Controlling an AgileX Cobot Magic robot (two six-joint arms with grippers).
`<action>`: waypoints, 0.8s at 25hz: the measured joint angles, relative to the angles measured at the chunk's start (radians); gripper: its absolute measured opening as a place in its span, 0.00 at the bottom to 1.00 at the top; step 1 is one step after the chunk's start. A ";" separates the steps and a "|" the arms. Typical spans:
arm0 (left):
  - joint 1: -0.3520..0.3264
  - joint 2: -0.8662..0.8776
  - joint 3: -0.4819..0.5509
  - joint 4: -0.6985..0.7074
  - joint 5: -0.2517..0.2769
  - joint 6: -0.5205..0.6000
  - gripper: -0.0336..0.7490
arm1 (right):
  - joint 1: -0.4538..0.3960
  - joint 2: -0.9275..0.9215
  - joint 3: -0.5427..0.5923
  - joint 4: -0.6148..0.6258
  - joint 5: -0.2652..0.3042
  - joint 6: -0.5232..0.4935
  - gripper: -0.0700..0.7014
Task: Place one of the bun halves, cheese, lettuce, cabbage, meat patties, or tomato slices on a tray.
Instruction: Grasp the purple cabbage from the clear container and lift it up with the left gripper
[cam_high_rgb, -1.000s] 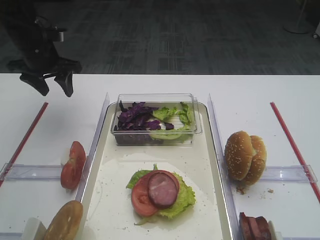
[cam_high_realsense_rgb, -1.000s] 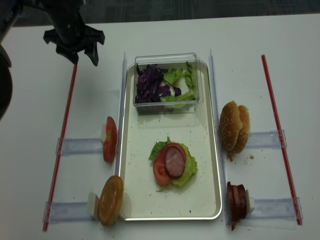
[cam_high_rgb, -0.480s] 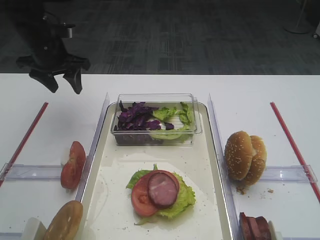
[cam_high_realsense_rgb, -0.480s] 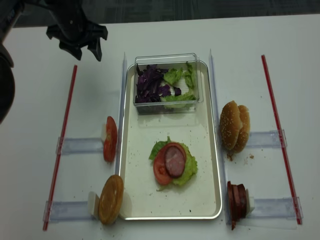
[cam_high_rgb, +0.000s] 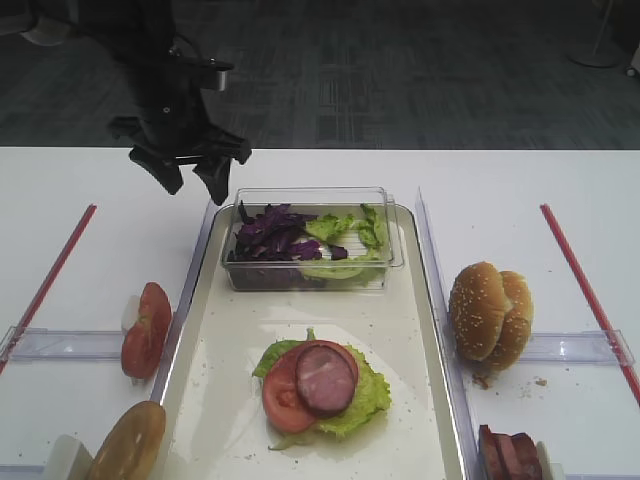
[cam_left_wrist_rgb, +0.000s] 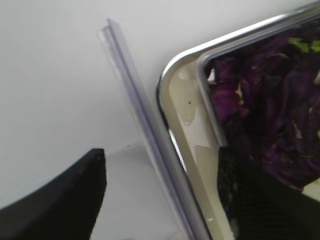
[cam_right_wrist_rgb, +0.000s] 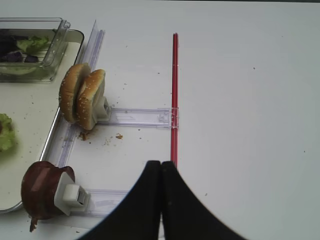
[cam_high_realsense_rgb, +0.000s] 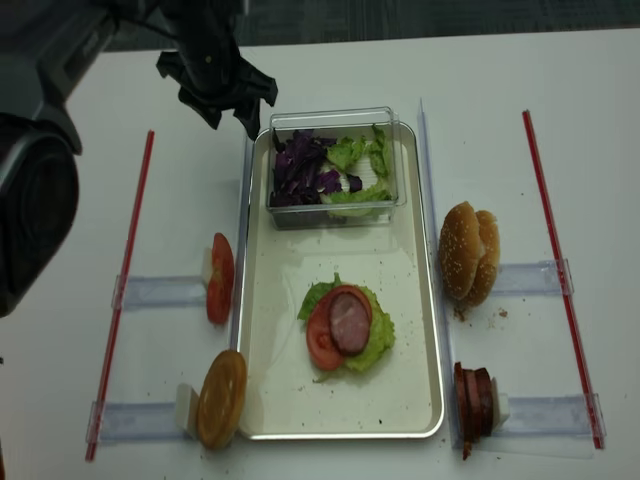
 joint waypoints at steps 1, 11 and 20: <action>-0.017 0.000 0.000 0.009 0.000 0.000 0.61 | 0.000 0.000 0.000 0.000 0.000 0.000 0.56; -0.125 0.000 0.000 0.014 0.000 0.000 0.61 | 0.000 0.000 0.000 0.000 0.000 0.000 0.56; -0.188 0.000 0.000 0.012 0.000 0.000 0.61 | 0.000 0.000 0.000 0.000 0.000 0.000 0.56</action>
